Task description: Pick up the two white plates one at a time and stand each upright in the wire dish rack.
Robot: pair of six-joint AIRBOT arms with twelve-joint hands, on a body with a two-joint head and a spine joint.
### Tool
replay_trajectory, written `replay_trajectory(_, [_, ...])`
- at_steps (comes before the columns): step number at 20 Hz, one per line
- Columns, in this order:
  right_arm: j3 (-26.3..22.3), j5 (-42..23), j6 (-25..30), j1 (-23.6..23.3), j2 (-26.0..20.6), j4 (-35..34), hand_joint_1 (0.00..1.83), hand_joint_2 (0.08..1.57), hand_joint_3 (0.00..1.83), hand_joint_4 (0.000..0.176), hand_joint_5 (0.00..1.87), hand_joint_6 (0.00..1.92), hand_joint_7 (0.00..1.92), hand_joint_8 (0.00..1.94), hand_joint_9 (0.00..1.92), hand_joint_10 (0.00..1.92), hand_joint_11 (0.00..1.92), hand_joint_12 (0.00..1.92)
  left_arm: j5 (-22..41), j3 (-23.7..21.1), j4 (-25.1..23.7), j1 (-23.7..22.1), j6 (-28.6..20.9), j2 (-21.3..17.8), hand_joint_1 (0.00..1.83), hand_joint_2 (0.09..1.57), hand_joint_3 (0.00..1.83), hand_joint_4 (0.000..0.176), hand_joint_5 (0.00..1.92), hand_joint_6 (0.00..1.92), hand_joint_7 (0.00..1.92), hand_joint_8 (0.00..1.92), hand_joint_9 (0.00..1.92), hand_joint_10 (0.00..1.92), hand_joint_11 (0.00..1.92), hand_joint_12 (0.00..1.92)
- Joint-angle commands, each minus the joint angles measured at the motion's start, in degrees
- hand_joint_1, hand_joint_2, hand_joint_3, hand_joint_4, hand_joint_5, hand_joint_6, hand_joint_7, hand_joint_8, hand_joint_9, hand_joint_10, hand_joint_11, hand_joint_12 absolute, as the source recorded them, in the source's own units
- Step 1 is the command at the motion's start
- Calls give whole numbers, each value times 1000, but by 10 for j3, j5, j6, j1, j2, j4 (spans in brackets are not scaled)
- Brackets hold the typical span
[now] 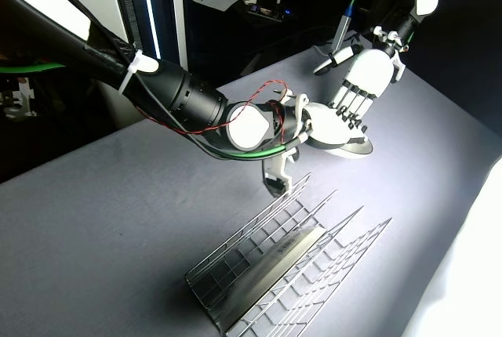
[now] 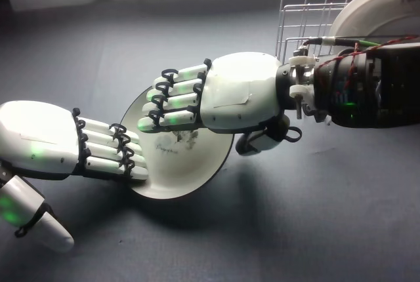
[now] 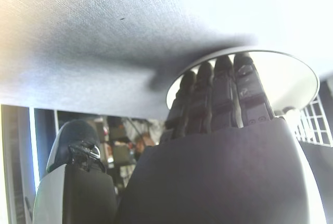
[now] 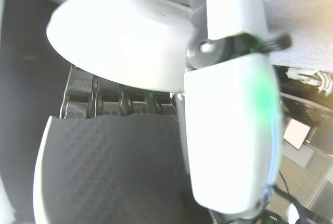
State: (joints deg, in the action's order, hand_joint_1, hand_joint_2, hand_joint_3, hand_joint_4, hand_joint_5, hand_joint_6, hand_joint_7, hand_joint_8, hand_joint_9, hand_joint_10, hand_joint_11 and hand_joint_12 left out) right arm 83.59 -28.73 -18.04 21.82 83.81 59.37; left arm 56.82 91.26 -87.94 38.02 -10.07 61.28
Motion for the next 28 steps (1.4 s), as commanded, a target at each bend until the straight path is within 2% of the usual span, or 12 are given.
replay_trajectory(1, [1, -33, -3, -8, 0, -24, 1300, 964, 4, 0, 8, 1, 0, 0, 1, 0, 0, 402, 17, -4, 4, -1, 0, 5, 0, 1081, 1, 0, 95, 3, 46, 4, 0, 0, 0, 0])
replay_trajectory(4, [1, -26, -6, -7, 2, -24, 1245, 996, 8, 0, 13, 3, 0, 0, 19, 5, 0, 562, 17, -3, 4, -1, 0, 5, 0, 1084, 2, 0, 83, 0, 34, 0, 0, 0, 0, 0])
replay_trajectory(5, [1, -24, -7, -6, 3, -24, 1281, 959, 0, 0, 114, 20, 66, 9, 97, 24, 0, 767, 17, -3, 4, -1, 0, 5, 0, 1085, 3, 0, 82, 0, 33, 0, 0, 0, 0, 0])
replay_trajectory(7, [1, -24, -7, -4, 3, -24, 1291, 950, 0, 0, 174, 14, 111, 7, 137, 19, 0, 889, 17, -3, 4, -1, 0, 5, 0, 1081, 1, 0, 90, 3, 43, 4, 1, 0, 0, 0])
replay_trajectory(16, [0, -32, -9, -7, 0, -24, 1373, 983, 6, 0, 60, 0, 0, 0, 61, 0, 0, 757, 27, -5, 21, 35, -10, 6, 0, 1080, 0, 0, 96, 5, 41, 4, 0, 0, 0, 0])
replay_trajectory(18, [-7, -33, -8, -14, -10, -24, 1394, 970, 0, 0, 45, 1, 0, 0, 50, 1, 0, 704, 28, -4, 21, 44, -10, 7, 0, 1089, 3, 0, 98, 5, 39, 2, 0, 0, 0, 0])
replay_trajectory(20, [-17, -35, -7, -18, -21, -24, 1377, 972, 0, 0, 48, 2, 0, 0, 64, 5, 0, 758, 30, -4, 21, 46, -10, 7, 0, 1083, 0, 0, 88, 3, 32, 2, 0, 0, 0, 0])
replay_trajectory(24, [-50, -33, -7, -24, -41, -24, 1361, 979, 0, 0, 40, 4, 0, 0, 44, 4, 0, 720, 36, -4, 21, 55, -10, 8, 0, 1093, 4, 0, 90, 3, 30, 2, 0, 0, 0, 0])
replay_trajectory(28, [-62, -25, -7, -30, -45, -24, 1363, 989, 4, 0, 17, 0, 0, 0, 36, 1, 0, 687, 38, -1, 21, 64, -10, 10, 0, 1091, 3, 0, 83, 0, 23, 0, 0, 0, 0, 0])
